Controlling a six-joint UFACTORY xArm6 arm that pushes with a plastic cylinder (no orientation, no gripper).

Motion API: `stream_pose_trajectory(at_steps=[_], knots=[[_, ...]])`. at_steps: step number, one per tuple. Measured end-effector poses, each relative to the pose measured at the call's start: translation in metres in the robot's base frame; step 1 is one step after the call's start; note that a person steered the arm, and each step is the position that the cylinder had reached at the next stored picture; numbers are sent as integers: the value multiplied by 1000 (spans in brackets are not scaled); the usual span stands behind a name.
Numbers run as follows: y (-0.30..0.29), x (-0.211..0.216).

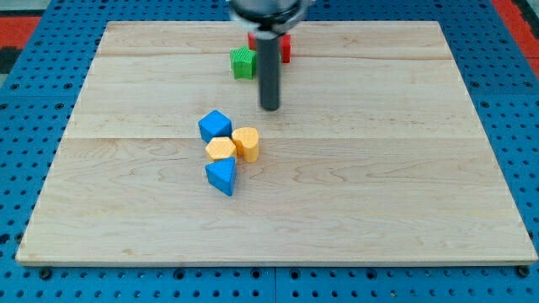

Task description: Separate the green star from a group of blocks

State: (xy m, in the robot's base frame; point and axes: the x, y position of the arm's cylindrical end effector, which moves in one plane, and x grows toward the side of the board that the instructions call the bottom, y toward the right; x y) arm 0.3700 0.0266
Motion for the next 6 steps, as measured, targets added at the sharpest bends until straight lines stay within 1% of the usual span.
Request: stream_pose_trajectory(at_steps=[1,2,3,4,5,6], knots=[[74,-30],[56,-75],[74,-135],[13,-143],[-16,-121],[-30,-97]])
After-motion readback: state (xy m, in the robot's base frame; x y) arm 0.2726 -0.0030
